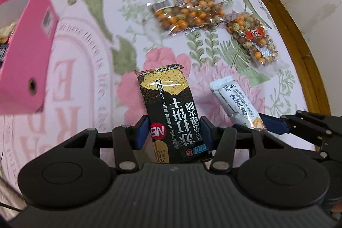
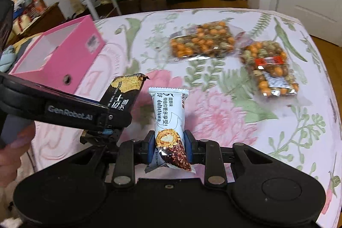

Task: Organize snacks
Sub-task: 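Carry the black package and white bar into the pink box and open both grippers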

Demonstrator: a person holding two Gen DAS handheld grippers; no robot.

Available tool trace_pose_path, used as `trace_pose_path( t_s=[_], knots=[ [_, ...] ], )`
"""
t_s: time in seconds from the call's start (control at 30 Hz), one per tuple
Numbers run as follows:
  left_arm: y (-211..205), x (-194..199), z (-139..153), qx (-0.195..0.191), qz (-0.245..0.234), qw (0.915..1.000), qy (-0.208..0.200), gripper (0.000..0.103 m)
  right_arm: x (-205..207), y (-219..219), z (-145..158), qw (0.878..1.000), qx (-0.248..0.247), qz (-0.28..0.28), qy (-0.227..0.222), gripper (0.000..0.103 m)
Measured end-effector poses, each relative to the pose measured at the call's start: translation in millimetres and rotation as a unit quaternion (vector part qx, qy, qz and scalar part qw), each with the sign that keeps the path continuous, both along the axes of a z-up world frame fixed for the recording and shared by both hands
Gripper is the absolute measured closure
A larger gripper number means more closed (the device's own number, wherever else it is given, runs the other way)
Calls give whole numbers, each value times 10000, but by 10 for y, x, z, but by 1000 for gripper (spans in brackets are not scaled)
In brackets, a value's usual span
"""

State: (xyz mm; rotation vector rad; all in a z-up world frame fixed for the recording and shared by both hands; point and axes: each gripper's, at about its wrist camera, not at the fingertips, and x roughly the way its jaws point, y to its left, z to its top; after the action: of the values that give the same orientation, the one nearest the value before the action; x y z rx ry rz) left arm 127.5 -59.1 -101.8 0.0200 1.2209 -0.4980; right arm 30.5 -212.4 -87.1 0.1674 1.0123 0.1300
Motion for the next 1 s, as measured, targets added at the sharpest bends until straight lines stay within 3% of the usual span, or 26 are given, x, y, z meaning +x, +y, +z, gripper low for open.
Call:
trace_pose_path(
  t_s=[0.27, 0.43, 0.77, 0.87, 1.0],
  knots=[
    [614, -125, 298, -208, 694, 9973, -158, 53, 20, 348, 289, 9980, 381, 482, -138, 71],
    [1082, -167, 520, -284, 1107, 9931, -264, 53, 111, 639, 551, 9926, 493, 1081, -241, 71],
    [2050, 67, 810, -317, 2264, 9705, -763, 53, 540, 1519, 950, 9669, 214, 2360, -950, 71],
    [2171, 200, 832, -270, 2299, 9676, -1007, 53, 782, 1731, 977, 9621, 180, 2497, -1076, 71],
    [2331, 443, 820, -314, 2407, 9637, -1109, 53, 1086, 1990, 945, 9602, 68, 2634, -927, 71]
  ],
)
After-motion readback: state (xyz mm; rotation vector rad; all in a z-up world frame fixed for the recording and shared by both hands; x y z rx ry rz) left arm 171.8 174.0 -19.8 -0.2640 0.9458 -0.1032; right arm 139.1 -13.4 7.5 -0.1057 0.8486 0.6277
